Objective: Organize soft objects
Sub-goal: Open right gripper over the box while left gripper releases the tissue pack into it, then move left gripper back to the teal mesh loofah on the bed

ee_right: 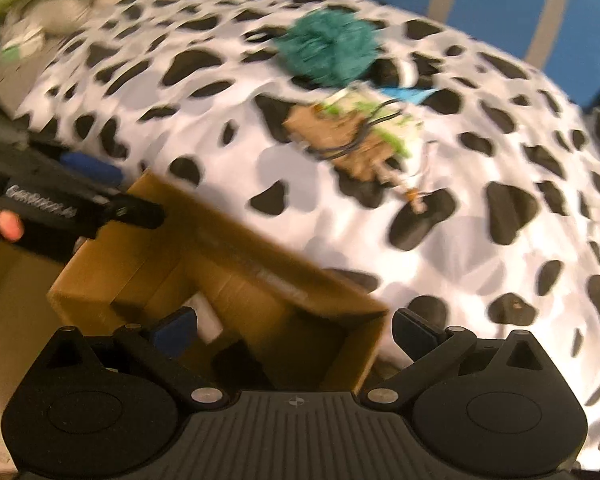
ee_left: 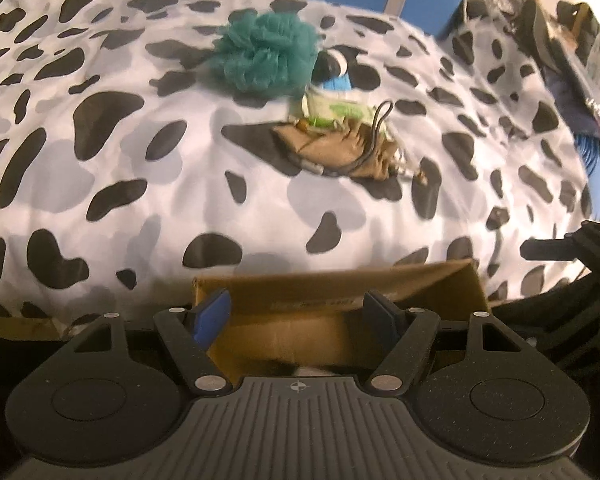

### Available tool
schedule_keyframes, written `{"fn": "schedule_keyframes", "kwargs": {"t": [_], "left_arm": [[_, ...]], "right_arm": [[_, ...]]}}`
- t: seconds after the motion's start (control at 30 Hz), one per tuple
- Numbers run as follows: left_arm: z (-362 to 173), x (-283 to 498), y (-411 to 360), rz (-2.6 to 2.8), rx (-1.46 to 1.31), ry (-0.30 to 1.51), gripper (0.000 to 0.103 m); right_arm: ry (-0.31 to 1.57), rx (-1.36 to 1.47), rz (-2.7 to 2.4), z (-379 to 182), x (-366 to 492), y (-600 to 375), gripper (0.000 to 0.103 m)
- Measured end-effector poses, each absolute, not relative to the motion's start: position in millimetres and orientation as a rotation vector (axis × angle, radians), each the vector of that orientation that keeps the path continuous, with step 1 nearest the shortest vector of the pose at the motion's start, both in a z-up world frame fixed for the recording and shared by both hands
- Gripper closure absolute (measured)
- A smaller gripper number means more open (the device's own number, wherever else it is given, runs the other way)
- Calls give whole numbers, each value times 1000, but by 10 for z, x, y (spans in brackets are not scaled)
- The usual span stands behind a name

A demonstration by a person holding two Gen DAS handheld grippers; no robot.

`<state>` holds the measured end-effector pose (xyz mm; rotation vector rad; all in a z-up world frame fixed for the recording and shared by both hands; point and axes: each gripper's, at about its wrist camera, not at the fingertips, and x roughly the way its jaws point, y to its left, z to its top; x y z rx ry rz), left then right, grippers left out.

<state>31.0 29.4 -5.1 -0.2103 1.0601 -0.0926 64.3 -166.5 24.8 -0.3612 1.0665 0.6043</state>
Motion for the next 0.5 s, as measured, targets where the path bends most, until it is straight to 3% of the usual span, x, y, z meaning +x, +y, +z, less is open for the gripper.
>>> {"fn": "schedule_keyframes", "kwargs": {"t": [0.5], "left_arm": [[1,354,245,-80,-176,1001,30]], "right_arm": [[997,-216,498,356,927,-1854,0]]}}
